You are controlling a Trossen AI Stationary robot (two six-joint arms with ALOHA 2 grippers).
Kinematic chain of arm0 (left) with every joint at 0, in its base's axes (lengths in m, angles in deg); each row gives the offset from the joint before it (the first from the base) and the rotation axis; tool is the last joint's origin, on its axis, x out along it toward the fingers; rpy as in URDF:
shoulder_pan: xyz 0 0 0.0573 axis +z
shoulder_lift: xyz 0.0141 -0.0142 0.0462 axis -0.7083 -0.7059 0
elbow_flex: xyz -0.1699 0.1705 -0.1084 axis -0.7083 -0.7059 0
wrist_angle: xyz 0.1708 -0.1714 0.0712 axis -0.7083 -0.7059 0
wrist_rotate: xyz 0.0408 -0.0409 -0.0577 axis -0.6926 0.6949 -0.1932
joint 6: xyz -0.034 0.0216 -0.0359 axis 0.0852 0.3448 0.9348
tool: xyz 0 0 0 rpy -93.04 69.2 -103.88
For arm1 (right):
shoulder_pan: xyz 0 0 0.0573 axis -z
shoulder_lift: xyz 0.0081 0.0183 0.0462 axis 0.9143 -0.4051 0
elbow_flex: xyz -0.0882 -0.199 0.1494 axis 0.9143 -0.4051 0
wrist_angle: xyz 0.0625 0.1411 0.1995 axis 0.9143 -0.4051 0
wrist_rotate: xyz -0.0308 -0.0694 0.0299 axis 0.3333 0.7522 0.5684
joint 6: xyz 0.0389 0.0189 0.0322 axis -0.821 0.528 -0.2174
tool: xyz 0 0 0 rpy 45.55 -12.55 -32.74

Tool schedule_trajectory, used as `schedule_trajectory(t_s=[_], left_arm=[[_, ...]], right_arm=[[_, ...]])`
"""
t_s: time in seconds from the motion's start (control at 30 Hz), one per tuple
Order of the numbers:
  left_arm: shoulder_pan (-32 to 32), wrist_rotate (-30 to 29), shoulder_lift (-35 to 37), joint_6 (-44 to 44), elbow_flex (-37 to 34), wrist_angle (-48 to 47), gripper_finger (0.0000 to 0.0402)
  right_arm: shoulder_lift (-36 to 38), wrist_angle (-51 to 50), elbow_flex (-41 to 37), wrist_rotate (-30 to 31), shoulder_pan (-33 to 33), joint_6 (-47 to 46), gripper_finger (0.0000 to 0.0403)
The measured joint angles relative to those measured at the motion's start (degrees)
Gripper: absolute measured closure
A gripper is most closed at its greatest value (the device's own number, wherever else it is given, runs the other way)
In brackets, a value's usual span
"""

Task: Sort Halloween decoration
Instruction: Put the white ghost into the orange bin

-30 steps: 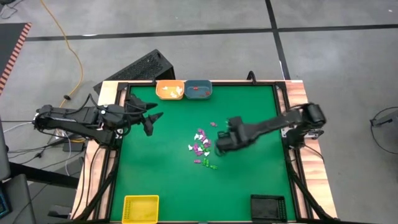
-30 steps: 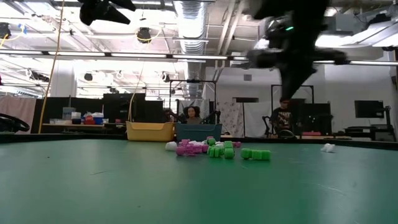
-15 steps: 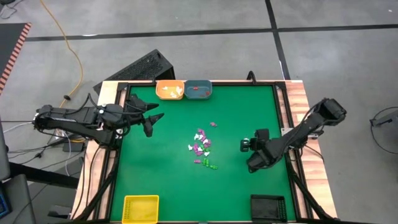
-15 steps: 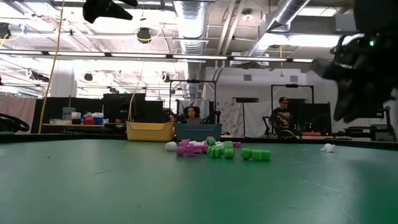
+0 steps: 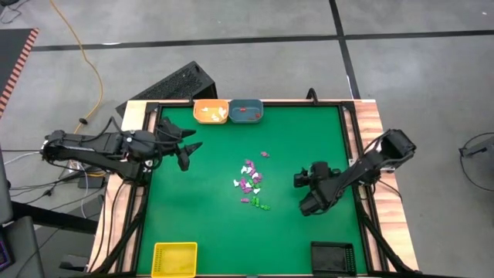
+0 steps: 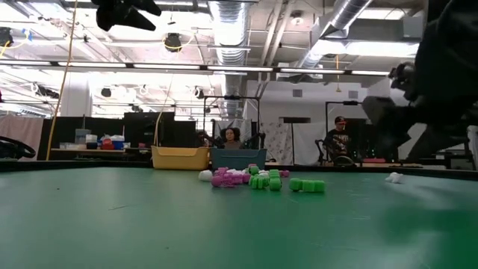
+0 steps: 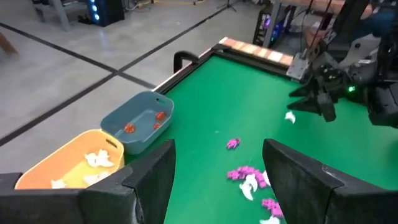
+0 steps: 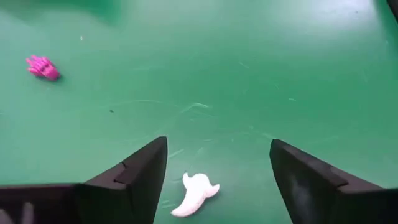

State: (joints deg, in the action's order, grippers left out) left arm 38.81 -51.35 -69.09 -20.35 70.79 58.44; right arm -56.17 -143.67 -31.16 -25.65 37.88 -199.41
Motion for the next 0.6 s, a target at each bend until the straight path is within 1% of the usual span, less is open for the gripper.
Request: schedule_trajectory(t_s=[0.13,0.27,0.4,0.5,0.6], left_arm=[[0.00,0.02,0.00,0.02,0.00,-1.00,0.0170],[0.00,0.02,0.00,0.06,0.00,-1.01,0.0170],[0.00,0.02,0.00,0.65,0.00,-1.02,0.0170],[0.00,0.00,0.00,0.74,0.00,-1.02,0.0170],[0.00,-0.09,0.00,0.84,0.00,-1.02,0.0170]], right_arm=[[-4.03,3.79,0.00,0.30,0.69,0.00,0.0117],[-9.42,10.35,0.02,1.50,1.23,0.02,0.0117],[-14.73,14.24,0.04,3.50,1.43,0.45,0.0117],[-18.24,14.65,1.15,3.15,1.42,0.16,0.0120],[-20.69,12.71,2.83,2.43,1.43,-0.13,0.0136]])
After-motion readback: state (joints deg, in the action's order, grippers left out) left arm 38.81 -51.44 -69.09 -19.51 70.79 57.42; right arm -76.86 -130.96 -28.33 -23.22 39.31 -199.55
